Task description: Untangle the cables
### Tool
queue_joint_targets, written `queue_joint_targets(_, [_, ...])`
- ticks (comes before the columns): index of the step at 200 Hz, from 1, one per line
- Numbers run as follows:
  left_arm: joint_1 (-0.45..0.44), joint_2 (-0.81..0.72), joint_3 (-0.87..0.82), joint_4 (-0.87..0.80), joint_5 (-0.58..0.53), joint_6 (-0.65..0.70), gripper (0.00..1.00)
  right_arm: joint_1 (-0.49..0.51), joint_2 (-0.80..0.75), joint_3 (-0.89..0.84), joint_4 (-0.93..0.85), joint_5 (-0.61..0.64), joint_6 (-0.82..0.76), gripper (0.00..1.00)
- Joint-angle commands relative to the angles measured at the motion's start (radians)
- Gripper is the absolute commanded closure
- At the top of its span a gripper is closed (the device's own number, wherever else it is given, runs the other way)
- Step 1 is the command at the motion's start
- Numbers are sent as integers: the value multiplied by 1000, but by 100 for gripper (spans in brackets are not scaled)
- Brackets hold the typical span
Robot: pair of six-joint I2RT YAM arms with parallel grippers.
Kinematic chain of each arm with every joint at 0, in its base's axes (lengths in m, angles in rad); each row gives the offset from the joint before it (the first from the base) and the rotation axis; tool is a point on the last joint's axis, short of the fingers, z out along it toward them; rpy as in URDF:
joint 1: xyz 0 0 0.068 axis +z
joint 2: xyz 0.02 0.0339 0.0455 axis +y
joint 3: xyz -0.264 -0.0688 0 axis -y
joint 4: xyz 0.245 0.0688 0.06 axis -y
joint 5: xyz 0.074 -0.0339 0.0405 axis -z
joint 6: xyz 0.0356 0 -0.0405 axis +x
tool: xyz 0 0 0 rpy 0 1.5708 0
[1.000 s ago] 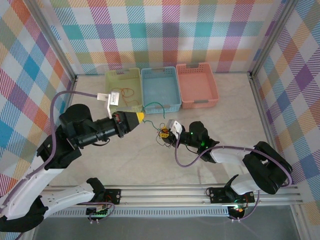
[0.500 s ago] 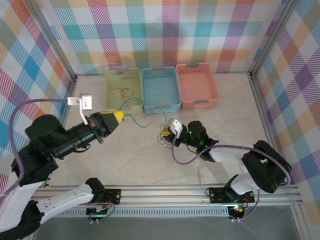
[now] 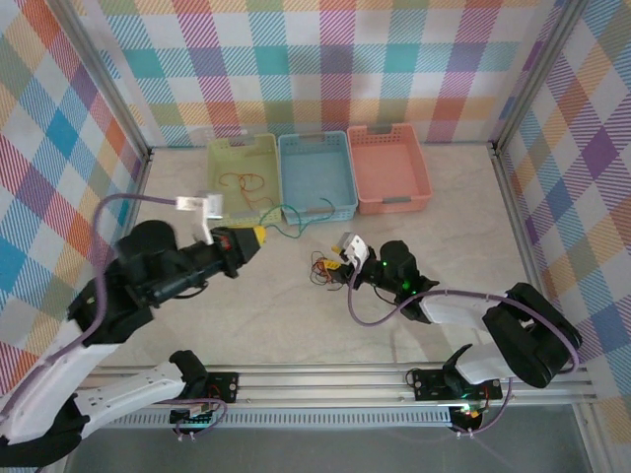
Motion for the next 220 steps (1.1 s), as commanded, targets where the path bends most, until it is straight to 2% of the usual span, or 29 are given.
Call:
queue_joint_targets(1, [-8,62,-48,44,-49,-6,100,27,-32,-35,128,-77,-29,58])
queue_joint_targets(40, [10,163,-138,111,-71,-29,100,38,-43,-58,176,-62,-35,57])
queue_joint_targets(74, [39,220,-181,174,10,-54,100,41,-40,-63,191,-71,-44,56])
queue_joint_targets(94, [43,221,-175,169,14,-49,100,44,-40,-63,188,-63,-54,56])
queue_joint_targets(148, [46,207,-145,151,134,-25,100,46,-10,-21,111,54,-44,51])
queue_joint_targets(172, [47,188,-152,149,148,-25,100,46,2,-5,79,151,-36,50])
queue_joint_targets(196, [48,160,-155,136,137,-26,100,45,41,51,-27,273,-7,49])
queue_joint_targets(220, [48,144,-153,131,143,-28,100,40,64,81,-70,257,-1,50])
